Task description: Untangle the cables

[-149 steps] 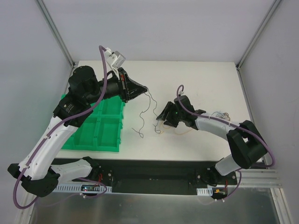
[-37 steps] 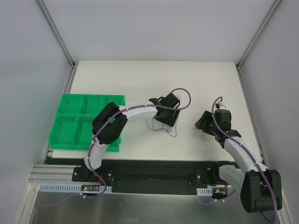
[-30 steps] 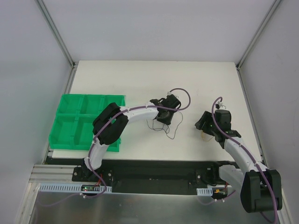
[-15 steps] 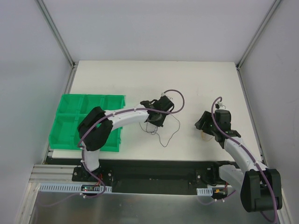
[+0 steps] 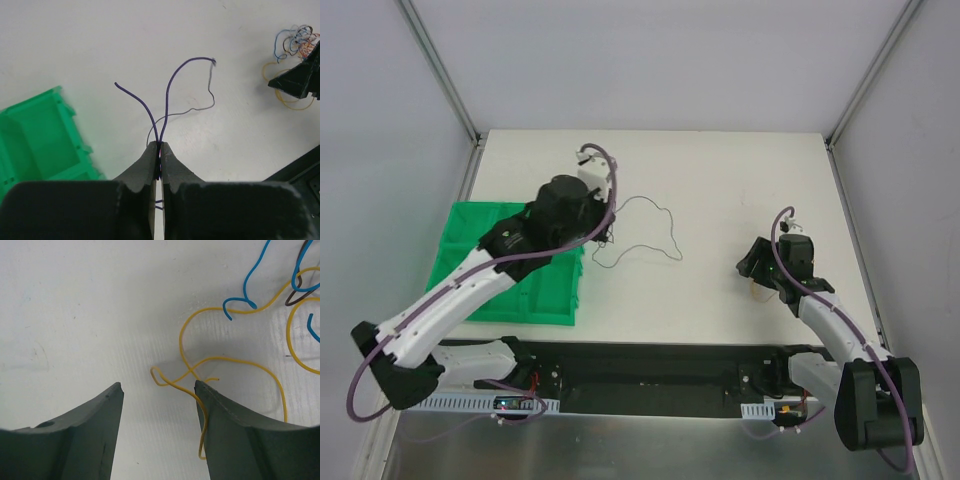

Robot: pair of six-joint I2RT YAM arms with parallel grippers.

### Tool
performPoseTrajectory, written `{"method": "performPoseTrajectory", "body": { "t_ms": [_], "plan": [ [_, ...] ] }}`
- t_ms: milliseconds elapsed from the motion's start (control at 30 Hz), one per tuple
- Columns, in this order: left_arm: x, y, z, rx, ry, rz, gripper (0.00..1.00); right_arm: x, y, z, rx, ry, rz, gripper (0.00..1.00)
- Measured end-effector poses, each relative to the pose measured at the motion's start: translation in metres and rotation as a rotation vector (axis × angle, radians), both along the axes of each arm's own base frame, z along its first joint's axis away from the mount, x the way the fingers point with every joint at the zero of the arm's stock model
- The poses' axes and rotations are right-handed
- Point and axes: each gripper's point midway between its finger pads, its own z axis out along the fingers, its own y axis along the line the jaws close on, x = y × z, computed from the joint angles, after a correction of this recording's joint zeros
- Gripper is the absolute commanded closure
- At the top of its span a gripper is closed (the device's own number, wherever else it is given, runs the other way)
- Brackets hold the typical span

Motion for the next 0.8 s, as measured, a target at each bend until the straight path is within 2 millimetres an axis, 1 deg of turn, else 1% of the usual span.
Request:
{"method": "performPoseTrajectory", "body": {
  "t_ms": [33,100,233,300,367,433,500,567,633,700,733,800],
  "plan": [
    [-0.002,0.015,0.011,-0.007,-0.028,0.019,1.0,0.0,0.0,-0.001,0.0,0.003,0.0,0.38],
    [-0.007,0.037,0.028,-0.016,-0.076,0.051,1.0,-0.001,0.0,-0.003,0.0,0.011,0.001,0.38],
    [-0.02,0.079,0.057,-0.023,-0.146,0.119,1.0,-0.002,0.0,-0.006,0.0,0.024,0.003,0.38],
    [-0.023,0.095,0.065,-0.01,-0.166,0.16,1.0,-0.002,0.0,-0.007,-0.001,0.03,0.003,0.38],
    [-0.024,0.109,0.067,0.016,-0.174,0.207,1.0,-0.002,0.0,-0.008,-0.001,0.033,0.003,0.38],
    [-0.023,0.122,0.061,0.056,-0.162,0.255,1.0,-0.002,0.0,-0.008,-0.001,0.034,0.003,0.38],
    [-0.022,0.131,0.051,0.092,-0.133,0.295,1.0,-0.002,0.0,-0.009,-0.001,0.035,0.003,0.38],
    [-0.021,0.135,0.038,0.113,-0.103,0.326,1.0,-0.002,0.0,-0.009,-0.001,0.035,0.003,0.38],
    [-0.022,0.138,0.018,0.141,-0.052,0.349,1.0,-0.002,0.001,-0.009,-0.001,0.035,0.003,0.38],
    [-0.023,0.142,0.003,0.174,-0.017,0.376,1.0,-0.002,0.001,-0.009,-0.001,0.035,0.003,0.38],
    [-0.023,0.145,-0.003,0.19,-0.003,0.389,1.0,-0.002,0.0,-0.009,-0.001,0.035,0.003,0.38],
    [-0.023,0.152,-0.006,0.219,-0.002,0.421,1.0,-0.002,0.001,-0.009,-0.001,0.035,0.003,0.38]
  ]
}}
